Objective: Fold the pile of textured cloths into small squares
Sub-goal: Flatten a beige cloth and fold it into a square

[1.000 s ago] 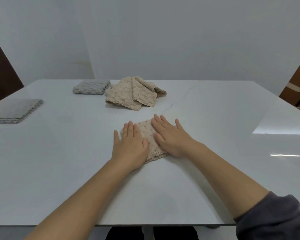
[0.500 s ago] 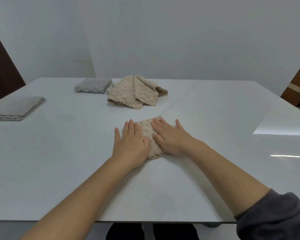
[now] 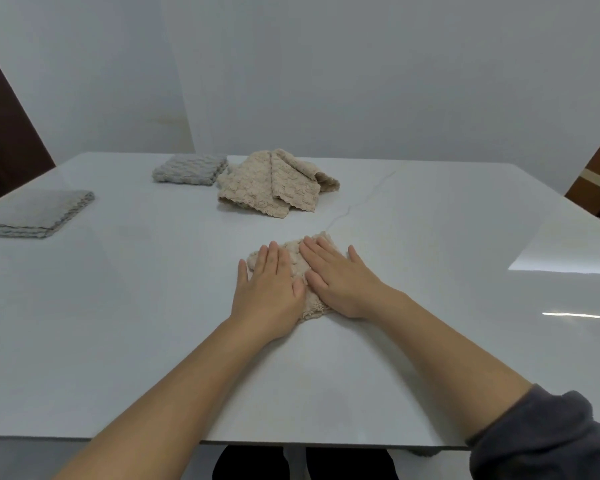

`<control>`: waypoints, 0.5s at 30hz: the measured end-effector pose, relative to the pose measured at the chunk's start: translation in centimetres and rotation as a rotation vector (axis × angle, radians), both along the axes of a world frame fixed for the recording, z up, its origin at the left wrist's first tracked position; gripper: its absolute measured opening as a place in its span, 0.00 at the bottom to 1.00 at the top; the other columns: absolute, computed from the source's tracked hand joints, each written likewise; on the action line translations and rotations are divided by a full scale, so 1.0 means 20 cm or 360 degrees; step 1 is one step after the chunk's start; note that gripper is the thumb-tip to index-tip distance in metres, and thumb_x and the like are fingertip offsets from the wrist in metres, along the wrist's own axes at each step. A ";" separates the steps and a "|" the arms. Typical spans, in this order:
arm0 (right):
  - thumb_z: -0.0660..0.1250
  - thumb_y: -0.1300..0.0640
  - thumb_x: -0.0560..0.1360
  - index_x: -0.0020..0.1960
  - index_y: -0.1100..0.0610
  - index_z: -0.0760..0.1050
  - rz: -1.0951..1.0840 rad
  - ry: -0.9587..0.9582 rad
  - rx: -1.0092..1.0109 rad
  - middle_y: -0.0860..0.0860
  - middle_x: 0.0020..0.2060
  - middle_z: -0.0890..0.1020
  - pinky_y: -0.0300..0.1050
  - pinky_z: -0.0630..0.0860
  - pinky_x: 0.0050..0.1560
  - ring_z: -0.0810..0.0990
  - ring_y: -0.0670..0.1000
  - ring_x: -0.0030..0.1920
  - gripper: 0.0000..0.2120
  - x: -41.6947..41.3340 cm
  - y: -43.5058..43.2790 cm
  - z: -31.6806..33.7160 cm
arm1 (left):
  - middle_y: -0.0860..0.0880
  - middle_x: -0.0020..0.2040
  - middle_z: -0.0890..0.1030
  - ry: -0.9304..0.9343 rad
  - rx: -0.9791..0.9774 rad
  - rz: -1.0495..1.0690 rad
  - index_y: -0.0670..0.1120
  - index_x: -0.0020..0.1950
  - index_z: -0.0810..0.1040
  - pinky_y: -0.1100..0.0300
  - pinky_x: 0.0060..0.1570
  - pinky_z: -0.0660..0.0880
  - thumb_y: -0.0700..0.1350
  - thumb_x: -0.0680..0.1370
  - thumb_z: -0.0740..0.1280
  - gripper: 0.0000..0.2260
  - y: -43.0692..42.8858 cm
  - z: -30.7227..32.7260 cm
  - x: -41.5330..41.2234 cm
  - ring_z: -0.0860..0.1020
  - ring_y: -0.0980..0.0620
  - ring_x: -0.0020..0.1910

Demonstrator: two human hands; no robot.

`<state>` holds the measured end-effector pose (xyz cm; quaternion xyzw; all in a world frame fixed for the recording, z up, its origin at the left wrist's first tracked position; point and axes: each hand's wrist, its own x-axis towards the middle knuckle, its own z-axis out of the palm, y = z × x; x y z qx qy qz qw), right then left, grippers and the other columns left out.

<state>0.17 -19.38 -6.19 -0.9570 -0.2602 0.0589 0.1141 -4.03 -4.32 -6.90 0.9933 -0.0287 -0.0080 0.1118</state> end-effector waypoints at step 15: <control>0.52 0.51 0.83 0.80 0.48 0.44 -0.0211 0.0095 0.0445 0.49 0.79 0.49 0.59 0.42 0.76 0.47 0.47 0.78 0.29 -0.04 -0.04 0.02 | 0.45 0.37 0.73 0.0433 -0.1874 0.0875 0.41 0.45 0.73 0.60 0.30 0.70 0.41 0.77 0.68 0.05 0.21 0.21 0.13 0.71 0.51 0.31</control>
